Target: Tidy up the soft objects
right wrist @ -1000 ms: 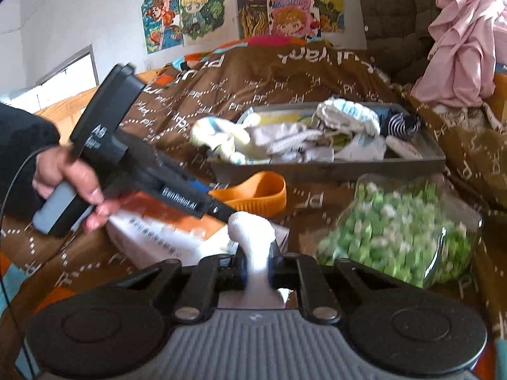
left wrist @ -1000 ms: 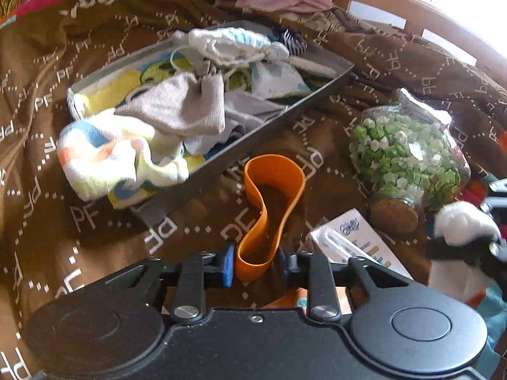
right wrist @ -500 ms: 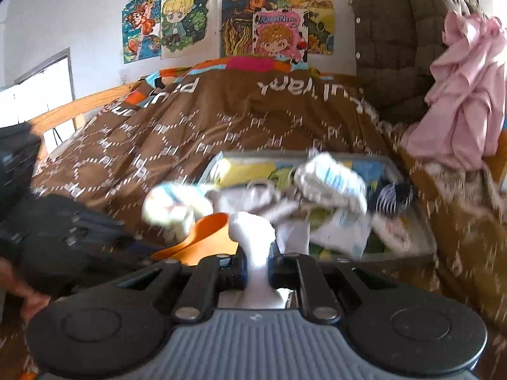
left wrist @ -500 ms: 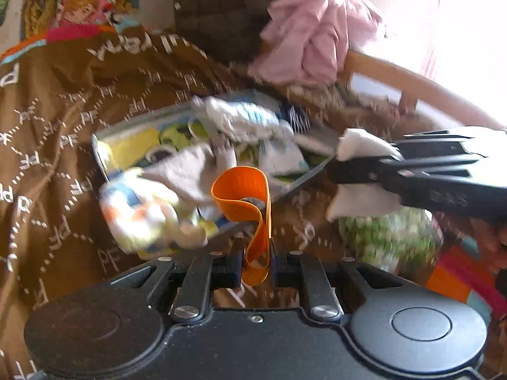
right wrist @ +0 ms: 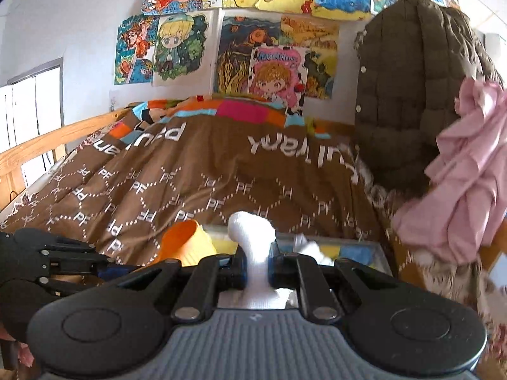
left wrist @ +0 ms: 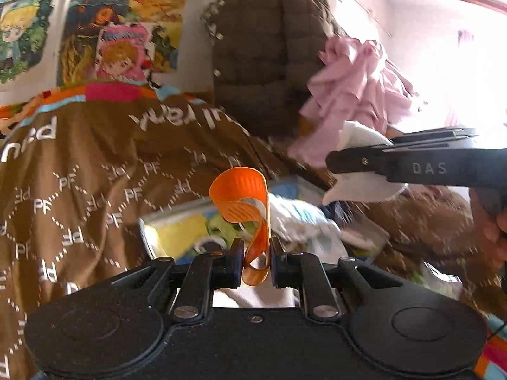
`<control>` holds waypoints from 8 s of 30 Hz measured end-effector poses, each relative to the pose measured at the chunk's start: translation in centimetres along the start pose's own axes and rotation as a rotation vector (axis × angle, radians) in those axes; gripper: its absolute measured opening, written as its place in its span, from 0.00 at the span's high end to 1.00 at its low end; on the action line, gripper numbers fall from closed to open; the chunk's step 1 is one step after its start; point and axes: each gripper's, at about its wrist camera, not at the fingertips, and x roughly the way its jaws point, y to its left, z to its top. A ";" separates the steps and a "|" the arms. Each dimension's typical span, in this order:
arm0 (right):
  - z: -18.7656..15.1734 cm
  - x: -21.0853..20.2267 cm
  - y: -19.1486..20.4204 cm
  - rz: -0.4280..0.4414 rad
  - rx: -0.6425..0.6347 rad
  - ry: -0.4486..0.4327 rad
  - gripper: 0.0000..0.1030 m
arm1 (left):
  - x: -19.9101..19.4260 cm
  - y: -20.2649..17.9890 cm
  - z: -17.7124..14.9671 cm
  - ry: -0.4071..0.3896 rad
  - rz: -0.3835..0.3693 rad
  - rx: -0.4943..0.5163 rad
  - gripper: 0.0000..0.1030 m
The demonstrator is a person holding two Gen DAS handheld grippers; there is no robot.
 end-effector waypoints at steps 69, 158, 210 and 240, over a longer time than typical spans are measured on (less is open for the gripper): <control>-3.7 17.9 0.0 -0.060 -0.070 0.295 0.47 | 11.6 6.9 -3.1 0.167 0.119 -0.233 0.55; -6.3 2.4 -6.5 -0.082 0.057 -0.008 0.01 | 1.5 -1.8 -3.1 -0.128 0.387 -0.268 0.01; -10.1 -11.2 -5.5 -0.095 0.130 -0.082 0.00 | -11.3 -11.4 -7.0 -0.177 0.545 -0.260 0.01; -13.6 -20.4 -3.5 -0.140 0.171 -0.124 0.00 | -18.2 -15.9 -10.6 -0.196 0.520 -0.227 0.01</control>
